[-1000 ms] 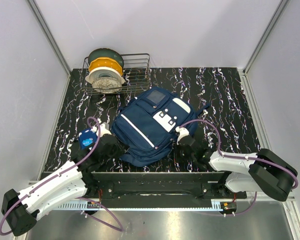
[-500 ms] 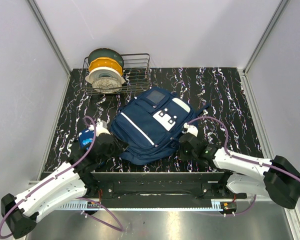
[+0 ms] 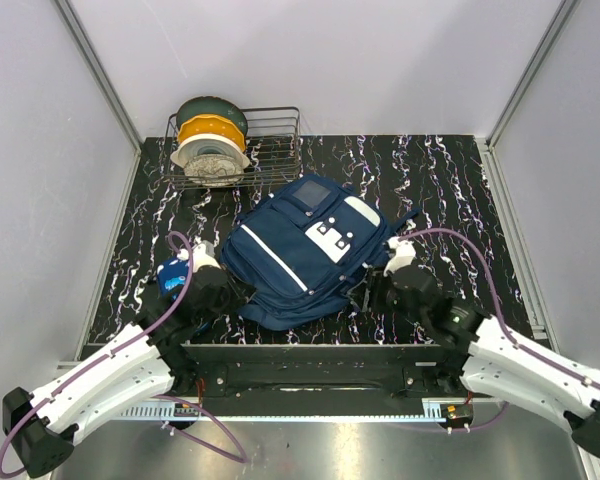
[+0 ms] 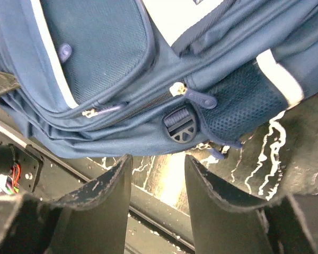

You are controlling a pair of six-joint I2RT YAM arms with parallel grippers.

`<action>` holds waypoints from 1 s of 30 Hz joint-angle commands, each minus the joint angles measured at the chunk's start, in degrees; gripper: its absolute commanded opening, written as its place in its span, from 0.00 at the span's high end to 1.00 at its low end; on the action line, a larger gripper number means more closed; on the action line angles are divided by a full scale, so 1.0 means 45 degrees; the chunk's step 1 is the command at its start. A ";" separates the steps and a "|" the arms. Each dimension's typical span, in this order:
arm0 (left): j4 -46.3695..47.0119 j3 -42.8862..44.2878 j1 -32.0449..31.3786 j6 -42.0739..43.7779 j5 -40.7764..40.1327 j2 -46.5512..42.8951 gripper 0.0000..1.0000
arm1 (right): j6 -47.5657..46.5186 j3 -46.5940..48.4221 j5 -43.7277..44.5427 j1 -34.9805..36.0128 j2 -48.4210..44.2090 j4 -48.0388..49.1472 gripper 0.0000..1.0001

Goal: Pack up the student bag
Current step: Unzip the student bag at the center of the board.

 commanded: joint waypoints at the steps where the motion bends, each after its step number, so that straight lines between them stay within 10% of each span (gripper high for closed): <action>1: 0.0851 0.0865 0.0165 0.0571 -0.0782 -0.0209 1.00 | -0.1943 0.0329 0.2004 -0.0050 -0.0960 0.0171 0.51; 5: 0.0441 0.1314 0.0185 0.1119 -0.0977 0.0025 1.00 | -0.3139 0.1224 0.3301 -0.0264 0.0460 0.0211 0.49; 10: 0.0148 0.1744 0.0205 0.1725 -0.1114 0.0045 1.00 | -0.4624 0.2087 -0.2001 -0.2779 0.2844 0.0698 0.44; 19: 0.0322 0.1627 0.0283 0.1764 -0.0685 0.0123 1.00 | -0.5662 0.2205 -0.5196 -0.2921 0.3786 0.1812 0.42; 30: 0.0811 0.1745 0.0302 0.1979 -0.0313 0.0709 1.00 | -0.5897 0.1989 -0.3912 -0.2921 0.4878 0.2574 0.41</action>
